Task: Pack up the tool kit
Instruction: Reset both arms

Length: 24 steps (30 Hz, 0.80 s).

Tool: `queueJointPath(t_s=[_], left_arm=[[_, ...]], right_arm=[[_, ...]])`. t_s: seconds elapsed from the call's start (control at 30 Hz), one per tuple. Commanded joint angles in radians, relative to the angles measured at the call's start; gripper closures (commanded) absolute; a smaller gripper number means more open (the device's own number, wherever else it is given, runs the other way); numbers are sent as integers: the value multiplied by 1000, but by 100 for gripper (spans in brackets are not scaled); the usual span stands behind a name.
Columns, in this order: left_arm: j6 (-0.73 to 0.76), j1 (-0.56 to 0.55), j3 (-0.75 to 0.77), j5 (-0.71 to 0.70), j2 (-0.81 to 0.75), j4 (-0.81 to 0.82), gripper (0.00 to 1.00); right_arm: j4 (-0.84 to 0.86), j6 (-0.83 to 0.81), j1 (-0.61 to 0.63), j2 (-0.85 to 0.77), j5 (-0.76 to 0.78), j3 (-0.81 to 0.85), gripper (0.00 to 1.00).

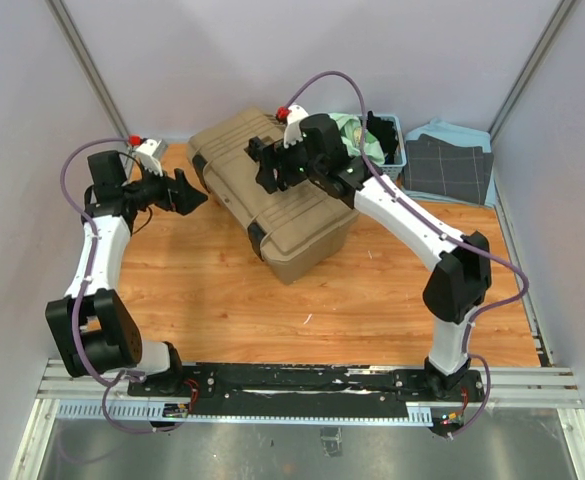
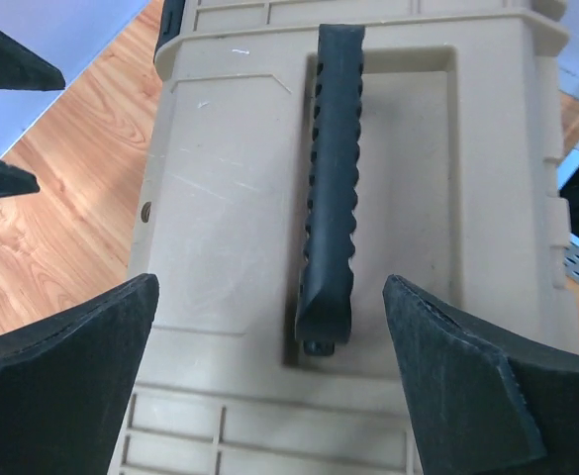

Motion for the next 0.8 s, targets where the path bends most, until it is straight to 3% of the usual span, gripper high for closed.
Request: queueJointPath(t_s=[0.0,0.77], left_arm=[[-134,-16,-8,-111,-58,17,1],[-103,-88,-158,-155,-149,55,1]], right_arm=[[52,4,6,-130,69,-75,2],[-23,14,-5,-322,94,-292,2]])
